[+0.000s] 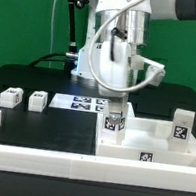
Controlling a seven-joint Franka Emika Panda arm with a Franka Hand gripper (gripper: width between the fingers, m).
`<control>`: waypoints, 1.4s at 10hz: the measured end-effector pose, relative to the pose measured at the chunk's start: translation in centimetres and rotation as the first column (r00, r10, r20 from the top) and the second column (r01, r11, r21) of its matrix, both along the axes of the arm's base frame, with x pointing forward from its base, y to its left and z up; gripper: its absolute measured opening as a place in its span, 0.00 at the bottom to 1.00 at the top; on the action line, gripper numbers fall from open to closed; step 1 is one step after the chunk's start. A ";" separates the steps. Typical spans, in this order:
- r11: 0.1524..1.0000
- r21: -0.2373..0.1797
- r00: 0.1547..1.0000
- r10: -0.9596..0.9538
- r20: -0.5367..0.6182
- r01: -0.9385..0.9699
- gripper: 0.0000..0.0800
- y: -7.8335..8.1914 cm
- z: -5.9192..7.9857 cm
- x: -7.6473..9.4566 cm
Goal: Assemble square table
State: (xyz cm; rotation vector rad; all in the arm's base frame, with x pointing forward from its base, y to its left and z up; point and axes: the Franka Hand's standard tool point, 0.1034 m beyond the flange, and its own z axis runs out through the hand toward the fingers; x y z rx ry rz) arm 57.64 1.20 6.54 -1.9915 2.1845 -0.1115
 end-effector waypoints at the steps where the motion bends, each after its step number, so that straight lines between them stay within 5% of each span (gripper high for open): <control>1: 0.997 -0.015 0.997 0.076 0.004 -0.075 0.81 -0.1 0.0 0.0; 5: 0.912 -0.085 0.915 0.403 0.001 -0.402 0.81 0.0 -0.1 0.0; 9: 0.642 -0.142 0.654 0.753 -0.071 -0.754 0.81 0.2 0.3 0.5; 14: 0.323 -0.189 0.348 0.930 -0.118 -0.927 0.81 0.2 0.4 0.6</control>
Offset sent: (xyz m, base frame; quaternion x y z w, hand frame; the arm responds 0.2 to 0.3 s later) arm 0.0000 0.0000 0.0000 0.0000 0.0000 -0.1938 0.9810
